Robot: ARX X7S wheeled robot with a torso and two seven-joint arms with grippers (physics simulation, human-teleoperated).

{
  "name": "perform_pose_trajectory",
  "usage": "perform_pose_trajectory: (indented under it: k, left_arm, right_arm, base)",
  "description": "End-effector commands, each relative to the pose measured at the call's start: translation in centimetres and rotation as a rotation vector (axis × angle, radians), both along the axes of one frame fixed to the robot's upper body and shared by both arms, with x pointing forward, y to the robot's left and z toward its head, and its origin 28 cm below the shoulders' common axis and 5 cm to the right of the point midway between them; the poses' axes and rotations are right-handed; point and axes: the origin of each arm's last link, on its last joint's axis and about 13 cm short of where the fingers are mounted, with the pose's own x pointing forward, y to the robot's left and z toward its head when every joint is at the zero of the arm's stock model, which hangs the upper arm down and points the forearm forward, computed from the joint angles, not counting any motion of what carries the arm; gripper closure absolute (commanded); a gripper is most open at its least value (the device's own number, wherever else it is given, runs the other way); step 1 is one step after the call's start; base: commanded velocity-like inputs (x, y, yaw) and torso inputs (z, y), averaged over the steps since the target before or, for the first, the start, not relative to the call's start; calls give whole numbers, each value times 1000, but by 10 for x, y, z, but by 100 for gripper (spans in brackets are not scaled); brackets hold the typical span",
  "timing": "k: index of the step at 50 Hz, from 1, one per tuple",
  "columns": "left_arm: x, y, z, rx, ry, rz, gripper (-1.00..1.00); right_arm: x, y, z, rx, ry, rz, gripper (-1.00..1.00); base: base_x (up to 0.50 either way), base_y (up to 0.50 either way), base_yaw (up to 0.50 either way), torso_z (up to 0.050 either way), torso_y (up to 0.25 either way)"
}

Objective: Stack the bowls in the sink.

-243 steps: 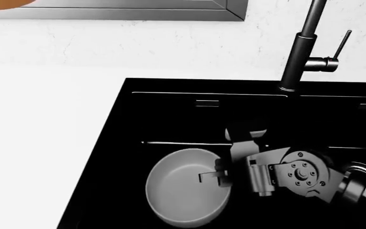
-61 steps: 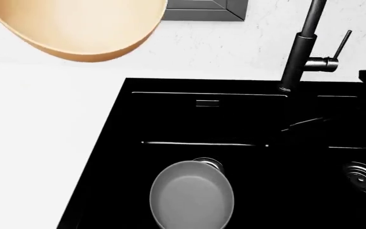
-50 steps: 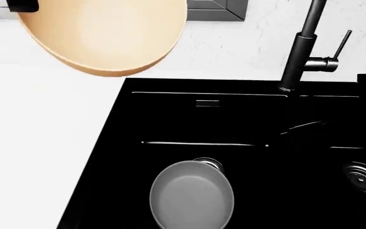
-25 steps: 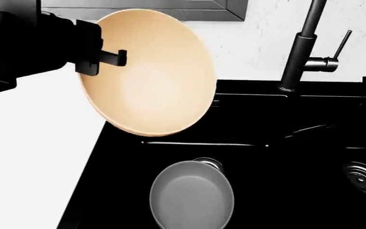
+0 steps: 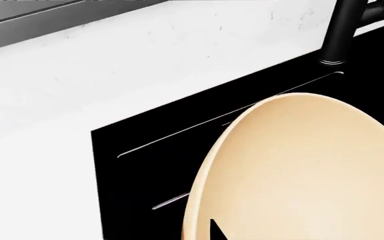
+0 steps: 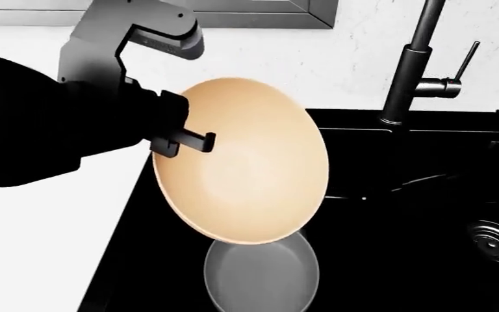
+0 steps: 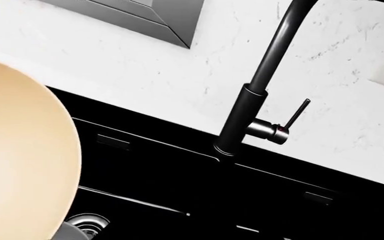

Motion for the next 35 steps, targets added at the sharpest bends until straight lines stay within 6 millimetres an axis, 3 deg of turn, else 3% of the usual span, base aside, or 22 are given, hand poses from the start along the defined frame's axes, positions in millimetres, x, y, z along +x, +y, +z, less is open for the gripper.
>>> perform_pose_trajectory:
  k: [1,22,35]
  left_arm:
    - [3,-8,-8,-81,29,-35,100]
    - [23,-12,-39,-250,89,71,100]
    - [26,-21,-69,-235,172,26,100]
  right_arm:
    - [0,-2,-3,-2,8,-7,-100]
    - [0,-3,-8,-4,20,-7,-100]
    - [0,-4,-9,0,20,-12,-100]
  base:
    - [0,0,0,0,0]
    - [0,0,0,0,0]
    - [0,0,0,0,1]
